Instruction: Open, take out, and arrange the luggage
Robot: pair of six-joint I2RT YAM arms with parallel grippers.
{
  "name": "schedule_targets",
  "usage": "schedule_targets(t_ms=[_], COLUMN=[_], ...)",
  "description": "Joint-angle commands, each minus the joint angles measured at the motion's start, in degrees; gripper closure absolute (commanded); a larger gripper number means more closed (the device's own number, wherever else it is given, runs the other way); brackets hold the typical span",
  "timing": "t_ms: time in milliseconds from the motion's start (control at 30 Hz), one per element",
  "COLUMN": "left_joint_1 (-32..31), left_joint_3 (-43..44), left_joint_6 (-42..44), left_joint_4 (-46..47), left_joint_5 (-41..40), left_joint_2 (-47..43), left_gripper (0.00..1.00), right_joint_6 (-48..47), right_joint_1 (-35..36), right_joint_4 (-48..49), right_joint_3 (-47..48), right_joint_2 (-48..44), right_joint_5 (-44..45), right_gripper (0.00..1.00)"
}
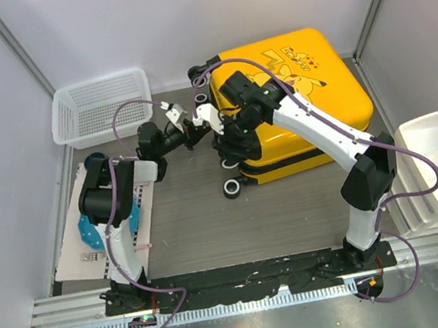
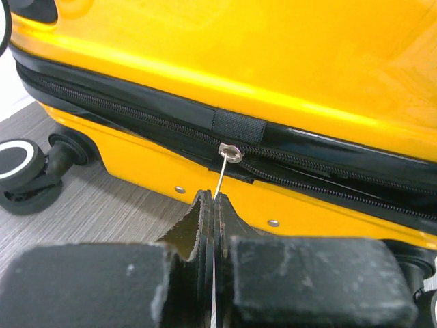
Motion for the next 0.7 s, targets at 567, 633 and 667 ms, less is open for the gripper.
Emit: schedule_targets(t_ms=[567,633,667], left_joint_1=[5.6,6.4,6.3], left_joint_3=[6.8,6.0,5.2], left_joint_6=[-2.8,-1.6,-0.4], left_joint_4=[5.3,7.4,7.9], left_joint_5=[-5.5,3.6,7.6], left_joint_2=[3.5,3.1,2.5], left_gripper=[1.00,0.88,0.71], right_joint_6=[9.2,9.0,9.0], right_joint_1=[-2.4,-2.4,-2.4], right_joint_4=[-9.4,-9.4,-9.2], right_joint_3=[-4.0,-4.2,-5.4], right_joint_2=[-9.0,-9.1,-9.3], right_joint_5=[-5.3,-5.2,-4.7], right_gripper=[1.00,0.99,0.99])
